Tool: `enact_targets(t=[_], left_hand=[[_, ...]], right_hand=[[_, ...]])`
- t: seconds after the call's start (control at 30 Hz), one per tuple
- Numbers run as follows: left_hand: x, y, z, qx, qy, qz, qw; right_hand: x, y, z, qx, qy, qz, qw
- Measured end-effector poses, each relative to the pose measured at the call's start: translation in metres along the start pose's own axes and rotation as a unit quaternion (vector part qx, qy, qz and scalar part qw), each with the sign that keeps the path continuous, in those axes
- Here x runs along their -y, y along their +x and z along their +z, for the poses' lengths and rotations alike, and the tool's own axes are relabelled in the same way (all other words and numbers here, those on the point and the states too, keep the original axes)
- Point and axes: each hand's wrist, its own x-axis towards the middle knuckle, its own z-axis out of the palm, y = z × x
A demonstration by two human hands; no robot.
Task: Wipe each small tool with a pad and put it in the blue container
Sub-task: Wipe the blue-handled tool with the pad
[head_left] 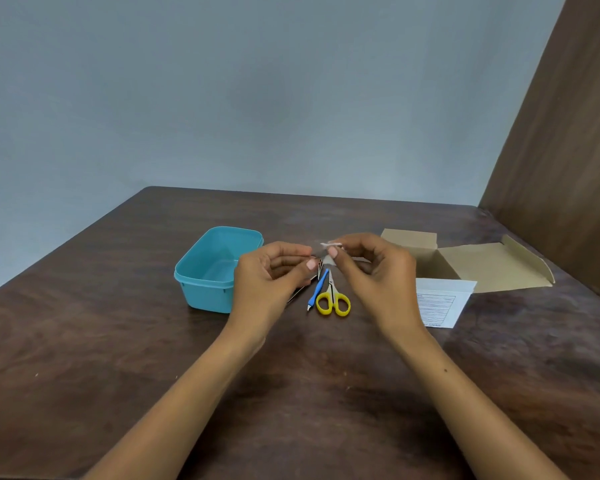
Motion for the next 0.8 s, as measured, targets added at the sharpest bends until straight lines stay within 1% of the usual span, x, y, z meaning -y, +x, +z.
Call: enact_targets(t=[0.07,0.13,0.23,0.33,0.47,0.57,0.73,0.8], left_hand=[[0.004,0.001,-0.001,-0.017,0.075,0.036,0.996],[0.005,0.001,-0.001,-0.032,0.133,0.073,0.988],[0.003,0.0,-0.001,-0.029,0.181,0.114,0.976],[0.001,-0.001,-0.001,-0.021,0.216,0.117,0.969],[-0.001,0.0,-0.001,-0.003,0.197,0.099,0.975],[-0.002,0.0,-0.002,0.011,0.149,0.07,0.986],[-0.003,0.0,-0.003,0.021,0.089,0.031,0.995],[-0.002,0.0,-0.004,0.016,0.081,0.025,0.996]], right_hand=[[0.002,0.003,-0.004,-0.001,0.054,0.057,0.997],[0.003,0.006,-0.008,0.007,0.093,0.092,0.991],[0.004,0.007,-0.012,0.017,0.161,0.136,0.977],[0.006,0.008,-0.016,0.014,0.196,0.164,0.967],[0.008,0.009,-0.018,0.0,0.234,0.176,0.956],[0.008,0.01,-0.019,0.002,0.249,0.18,0.952],[0.008,0.01,-0.02,0.004,0.24,0.17,0.956],[0.008,0.011,-0.02,-0.018,0.222,0.154,0.963]])
